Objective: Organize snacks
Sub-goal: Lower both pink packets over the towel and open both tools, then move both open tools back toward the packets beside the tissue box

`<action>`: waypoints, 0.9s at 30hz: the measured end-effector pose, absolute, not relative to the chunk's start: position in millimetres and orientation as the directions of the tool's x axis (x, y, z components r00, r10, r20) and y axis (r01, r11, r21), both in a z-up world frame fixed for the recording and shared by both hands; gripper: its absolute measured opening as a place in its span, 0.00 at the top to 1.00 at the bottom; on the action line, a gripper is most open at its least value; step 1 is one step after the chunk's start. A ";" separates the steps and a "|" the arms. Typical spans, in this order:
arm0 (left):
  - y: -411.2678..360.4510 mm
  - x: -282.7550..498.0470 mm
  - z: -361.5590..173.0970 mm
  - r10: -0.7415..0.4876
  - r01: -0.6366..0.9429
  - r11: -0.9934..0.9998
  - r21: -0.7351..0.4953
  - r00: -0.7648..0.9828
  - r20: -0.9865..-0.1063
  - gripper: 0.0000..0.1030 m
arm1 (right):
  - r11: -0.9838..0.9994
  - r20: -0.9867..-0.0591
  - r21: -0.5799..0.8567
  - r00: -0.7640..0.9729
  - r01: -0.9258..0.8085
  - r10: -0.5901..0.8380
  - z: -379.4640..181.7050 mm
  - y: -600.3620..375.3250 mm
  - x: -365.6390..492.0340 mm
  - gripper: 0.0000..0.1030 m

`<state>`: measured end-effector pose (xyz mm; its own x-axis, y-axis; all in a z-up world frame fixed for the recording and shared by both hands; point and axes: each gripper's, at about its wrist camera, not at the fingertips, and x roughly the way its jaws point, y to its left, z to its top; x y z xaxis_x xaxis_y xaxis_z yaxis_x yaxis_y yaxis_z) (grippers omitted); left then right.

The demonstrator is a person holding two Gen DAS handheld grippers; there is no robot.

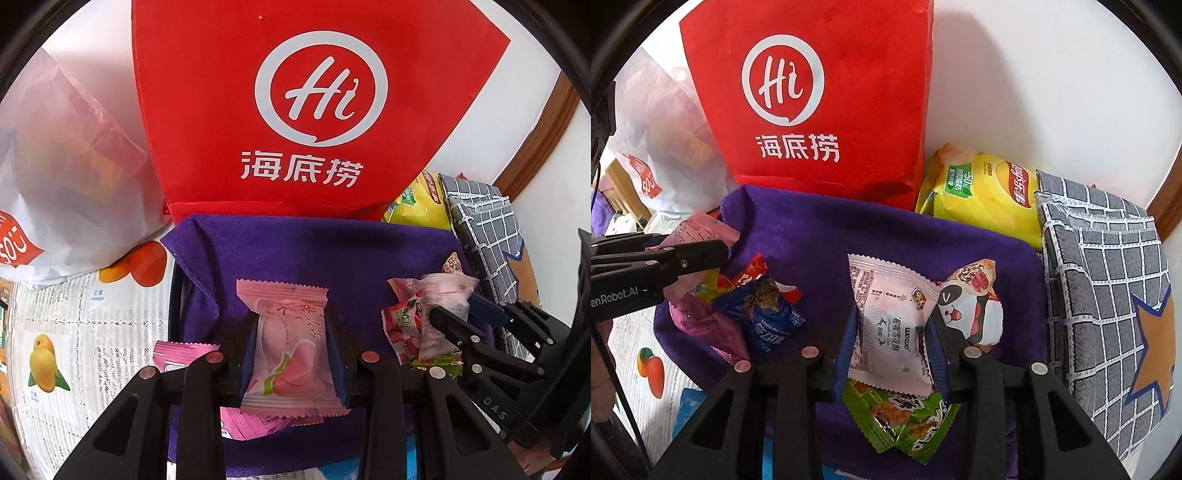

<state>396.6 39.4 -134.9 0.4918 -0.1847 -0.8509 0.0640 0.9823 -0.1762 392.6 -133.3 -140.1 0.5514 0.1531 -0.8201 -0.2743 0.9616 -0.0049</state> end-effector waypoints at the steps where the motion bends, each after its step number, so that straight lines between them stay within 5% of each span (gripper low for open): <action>1: 39.4 396.9 -135.2 -0.184 0.062 0.982 -0.176 0.492 -0.851 0.69 | 0.961 -0.816 -0.005 0.556 -0.276 0.156 -138.1 -133.4 391.6 0.60; 4: 38.7 397.7 -136.0 -0.183 0.062 0.983 -0.175 0.491 -0.852 0.69 | 0.959 -0.798 -0.004 0.579 -0.282 0.167 -130.5 -134.5 387.6 0.50; 14: 34.5 397.3 -135.5 -0.194 0.074 0.981 -0.181 0.490 -0.850 0.68 | 0.967 -0.747 0.033 0.637 -0.251 0.191 -108.0 -145.3 380.4 0.41; 18: 31.5 396.8 -133.8 -0.225 0.096 0.974 -0.205 0.482 -0.847 0.53 | 0.969 -0.737 0.039 0.647 -0.246 0.194 -102.6 -145.9 377.6 0.41; 27: 19.0 390.9 -119.6 -0.242 0.136 0.970 -0.201 0.500 -0.831 0.40 | 0.980 -0.711 0.030 0.685 -0.197 0.159 -93.1 -150.7 374.1 0.38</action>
<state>390.9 19.0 -119.6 0.5002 -0.2423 -0.8313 0.1358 0.9701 -0.2010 374.1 -150.7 -93.1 0.6848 0.1590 -0.7112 -0.1968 0.9800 0.0296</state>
